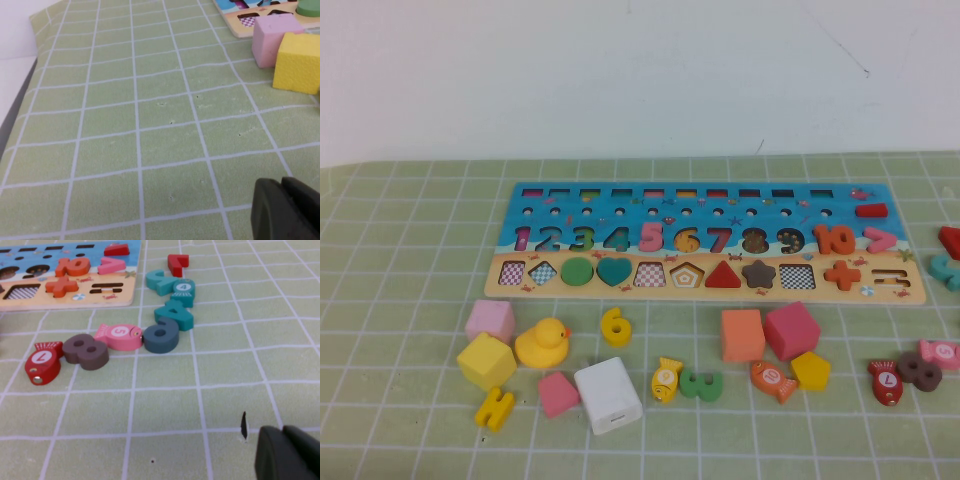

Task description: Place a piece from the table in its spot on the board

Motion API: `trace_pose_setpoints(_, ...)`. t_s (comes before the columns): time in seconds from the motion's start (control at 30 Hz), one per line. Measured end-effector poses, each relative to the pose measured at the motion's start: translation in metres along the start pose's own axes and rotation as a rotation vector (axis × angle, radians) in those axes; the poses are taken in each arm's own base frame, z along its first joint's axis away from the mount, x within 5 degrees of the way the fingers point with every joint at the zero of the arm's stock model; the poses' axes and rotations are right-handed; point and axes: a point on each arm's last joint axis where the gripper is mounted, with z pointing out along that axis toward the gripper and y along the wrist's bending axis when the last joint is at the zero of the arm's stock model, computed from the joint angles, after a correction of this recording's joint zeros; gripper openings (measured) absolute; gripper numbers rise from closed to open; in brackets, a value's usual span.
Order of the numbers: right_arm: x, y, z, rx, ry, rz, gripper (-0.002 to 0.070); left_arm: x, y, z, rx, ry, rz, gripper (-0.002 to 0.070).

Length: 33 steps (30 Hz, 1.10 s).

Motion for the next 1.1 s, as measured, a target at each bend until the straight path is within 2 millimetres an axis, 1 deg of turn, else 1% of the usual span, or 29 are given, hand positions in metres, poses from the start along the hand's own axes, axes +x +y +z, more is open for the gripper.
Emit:
trace_pose_setpoints(0.1, 0.0, 0.0, 0.0, 0.0, 0.0, 0.0, -0.0003, -0.001, 0.0, 0.0, -0.002, -0.021, 0.003, -0.0002)
trace_pose_setpoints(0.17, 0.0, 0.0, 0.0, 0.0, 0.0, 0.0, -0.0003, -0.005, 0.001, 0.001, -0.007, -0.077, 0.012, -0.0002)
trace_pose_setpoints(0.47, 0.0, 0.0, 0.0, 0.0, 0.0, 0.0, -0.0003, -0.043, 0.002, -0.011, -0.021, -0.515, -0.006, -0.0002)
trace_pose_setpoints(0.73, 0.0, 0.0, 0.0, 0.0, 0.0, 0.0, -0.0003, -0.063, 0.003, -0.027, -0.04, -0.799, -0.002, -0.0002)
trace_pose_setpoints(0.8, 0.0, 0.0, 0.0, 0.0, 0.0, 0.0, -0.0003, -0.066, 0.005, -0.03, -0.043, -0.845, -0.046, -0.0002)
trace_pose_setpoints(0.87, 0.0, 0.0, 0.0, 0.0, 0.0, 0.0, -0.0003, -0.069, 0.007, -0.031, -0.038, -0.826, -0.12, -0.0002)
trace_pose_setpoints(0.93, 0.0, 0.0, 0.0, 0.0, 0.0, 0.0, -0.0003, -0.081, 0.008, -0.036, -0.024, -0.786, -0.169, -0.0002)
trace_pose_setpoints(1.1, 0.0, 0.0, 0.0, 0.0, 0.0, 0.0, -0.0003, -0.135, 0.005, -0.071, -0.009, -0.768, -0.096, -0.0002)
